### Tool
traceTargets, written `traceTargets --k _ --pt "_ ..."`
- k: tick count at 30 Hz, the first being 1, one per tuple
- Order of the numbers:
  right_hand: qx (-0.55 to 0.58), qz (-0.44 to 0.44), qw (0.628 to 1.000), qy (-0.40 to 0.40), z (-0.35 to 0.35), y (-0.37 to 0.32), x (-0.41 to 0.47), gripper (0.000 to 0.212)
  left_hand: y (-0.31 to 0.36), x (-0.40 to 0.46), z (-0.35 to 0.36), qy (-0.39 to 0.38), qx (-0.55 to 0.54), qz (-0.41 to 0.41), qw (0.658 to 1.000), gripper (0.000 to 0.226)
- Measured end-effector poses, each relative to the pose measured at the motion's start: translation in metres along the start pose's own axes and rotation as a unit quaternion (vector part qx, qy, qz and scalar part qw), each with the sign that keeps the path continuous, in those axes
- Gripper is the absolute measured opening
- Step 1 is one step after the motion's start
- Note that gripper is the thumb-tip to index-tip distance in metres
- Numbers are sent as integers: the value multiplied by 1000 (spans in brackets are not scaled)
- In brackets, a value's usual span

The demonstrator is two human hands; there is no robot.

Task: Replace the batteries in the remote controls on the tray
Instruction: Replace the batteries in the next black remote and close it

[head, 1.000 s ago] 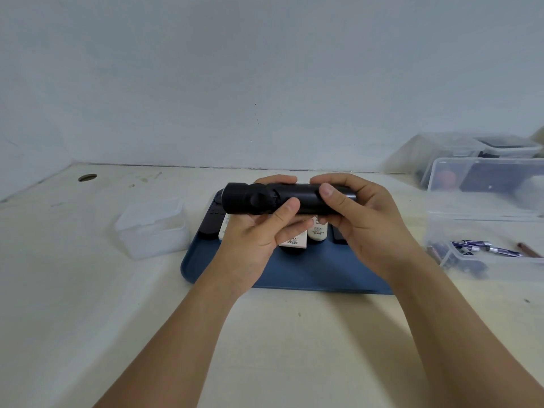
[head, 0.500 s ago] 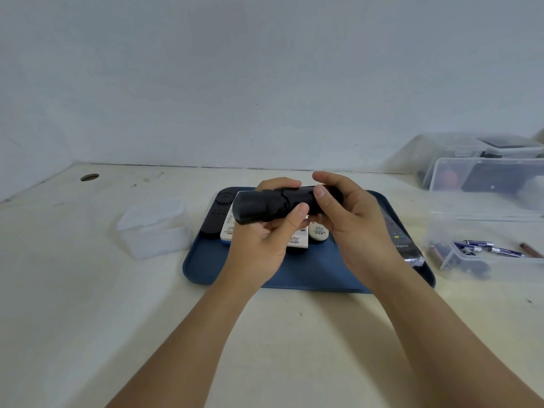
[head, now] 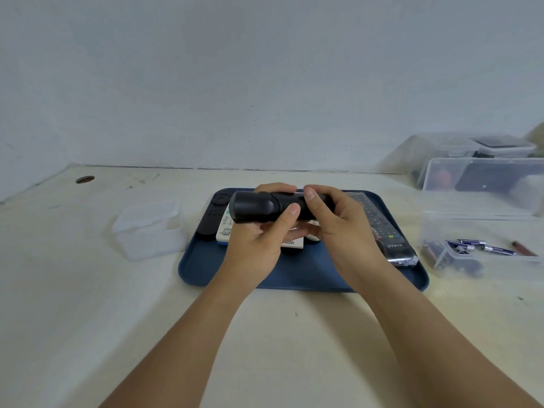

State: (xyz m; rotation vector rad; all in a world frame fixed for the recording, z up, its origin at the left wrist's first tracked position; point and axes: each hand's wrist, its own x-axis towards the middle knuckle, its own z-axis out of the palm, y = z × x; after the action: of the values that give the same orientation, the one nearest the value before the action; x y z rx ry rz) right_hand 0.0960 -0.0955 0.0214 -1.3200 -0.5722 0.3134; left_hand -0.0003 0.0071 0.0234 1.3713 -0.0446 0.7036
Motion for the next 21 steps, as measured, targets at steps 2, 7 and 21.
traceTargets --k 2,7,21 --pt "-50 -12 999 -4 2 2 -1 27 -1 0 0 0 -12 -8 1000 20" --pt "-109 -4 994 -20 7 6 -2 57 -3 1 0 6 -13 -4 1000 17" --pt "33 1 987 159 -6 -2 5 20 14 18 -19 203 -162 -131 957 21"
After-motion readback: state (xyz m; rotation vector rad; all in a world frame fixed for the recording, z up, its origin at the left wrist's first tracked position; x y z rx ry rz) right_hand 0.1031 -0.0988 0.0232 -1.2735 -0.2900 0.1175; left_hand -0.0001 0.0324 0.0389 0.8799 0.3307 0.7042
